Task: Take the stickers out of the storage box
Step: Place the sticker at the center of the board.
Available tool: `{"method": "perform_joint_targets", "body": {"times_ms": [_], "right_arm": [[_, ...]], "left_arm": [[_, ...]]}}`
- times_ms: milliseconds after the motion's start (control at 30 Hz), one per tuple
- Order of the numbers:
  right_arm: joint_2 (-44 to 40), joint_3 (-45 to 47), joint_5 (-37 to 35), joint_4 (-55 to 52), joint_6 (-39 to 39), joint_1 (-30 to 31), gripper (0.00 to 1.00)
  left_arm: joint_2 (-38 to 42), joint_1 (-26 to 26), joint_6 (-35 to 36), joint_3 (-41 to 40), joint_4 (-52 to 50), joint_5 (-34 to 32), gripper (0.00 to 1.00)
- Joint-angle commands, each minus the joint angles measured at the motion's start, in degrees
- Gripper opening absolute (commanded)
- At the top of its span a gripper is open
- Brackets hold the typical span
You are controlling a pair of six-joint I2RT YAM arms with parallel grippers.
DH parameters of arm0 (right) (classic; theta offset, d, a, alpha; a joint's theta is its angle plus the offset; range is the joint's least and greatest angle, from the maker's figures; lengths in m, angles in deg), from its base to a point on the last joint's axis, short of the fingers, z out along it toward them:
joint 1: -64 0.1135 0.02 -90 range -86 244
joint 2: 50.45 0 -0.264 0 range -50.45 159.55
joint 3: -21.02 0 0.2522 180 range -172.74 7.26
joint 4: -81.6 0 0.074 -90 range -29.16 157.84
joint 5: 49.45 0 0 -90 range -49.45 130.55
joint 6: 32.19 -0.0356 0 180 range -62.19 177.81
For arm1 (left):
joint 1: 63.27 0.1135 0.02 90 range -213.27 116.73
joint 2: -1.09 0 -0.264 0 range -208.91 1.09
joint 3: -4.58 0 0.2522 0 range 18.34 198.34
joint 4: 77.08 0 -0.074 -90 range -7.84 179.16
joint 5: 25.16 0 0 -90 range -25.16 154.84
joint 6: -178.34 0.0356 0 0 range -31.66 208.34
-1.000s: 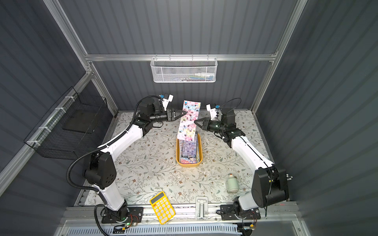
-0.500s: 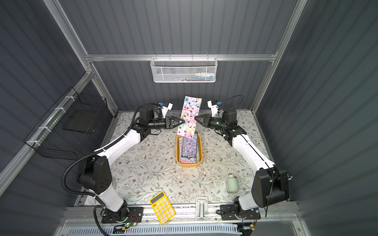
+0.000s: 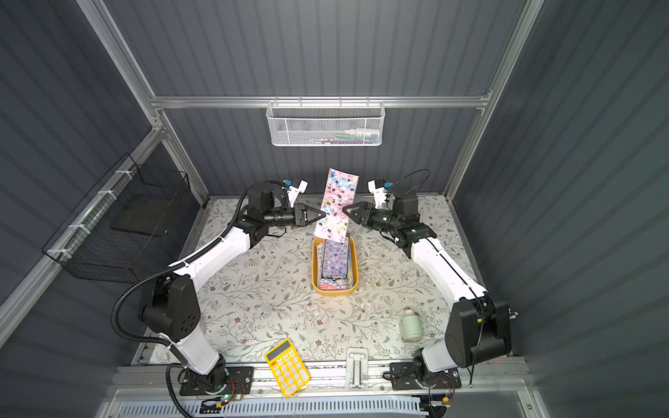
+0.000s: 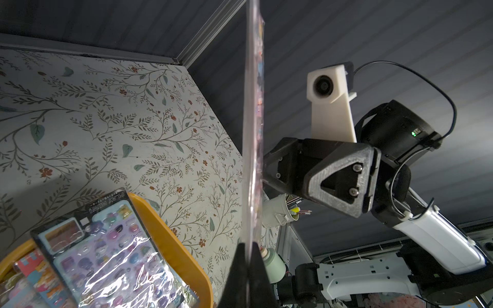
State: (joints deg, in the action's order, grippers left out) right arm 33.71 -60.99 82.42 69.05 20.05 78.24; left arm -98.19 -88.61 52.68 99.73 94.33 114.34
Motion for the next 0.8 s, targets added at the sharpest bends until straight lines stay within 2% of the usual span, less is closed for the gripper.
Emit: {"method": "perform_joint_targets", "body": {"times_ms": [0, 167, 200, 233, 467, 633, 767], "right_arm": [[-1.47, -2.08, -5.66, -5.90, 4.71, -0.09, 0.61], [-4.26, -2.93, -14.36, -12.19, 10.63, -0.13, 0.71], [-4.97, -2.80, -16.10, -13.07, 12.03, -0.16, 0.92], [-5.53, -2.78, -17.66, -13.74, 13.07, -0.09, 0.99], [-10.48, -1.12, -30.67, -16.54, 20.79, -0.18, 0.99], [-13.76, 2.40, -35.07, -13.40, 23.35, -0.17, 0.99], [-14.45, 4.49, -34.87, -10.94, 23.43, -0.18, 0.99]], "left_arm": [[-0.76, 0.43, 0.06, 2.13, -1.92, -0.99, 0.00], [0.26, 1.43, 5.99, 4.09, -10.68, -7.32, 0.00], [0.64, 1.68, 7.18, 4.52, -12.83, -9.11, 0.00], [0.89, 2.01, 8.28, 4.72, -14.61, -10.99, 0.00], [2.08, 7.20, 11.15, 3.79, -24.35, -23.02, 0.00], [0.94, 8.45, 14.87, 6.71, -34.11, -37.04, 0.00], [-2.19, 8.72, 17.24, 11.25, -41.57, -48.77, 0.00]]}}
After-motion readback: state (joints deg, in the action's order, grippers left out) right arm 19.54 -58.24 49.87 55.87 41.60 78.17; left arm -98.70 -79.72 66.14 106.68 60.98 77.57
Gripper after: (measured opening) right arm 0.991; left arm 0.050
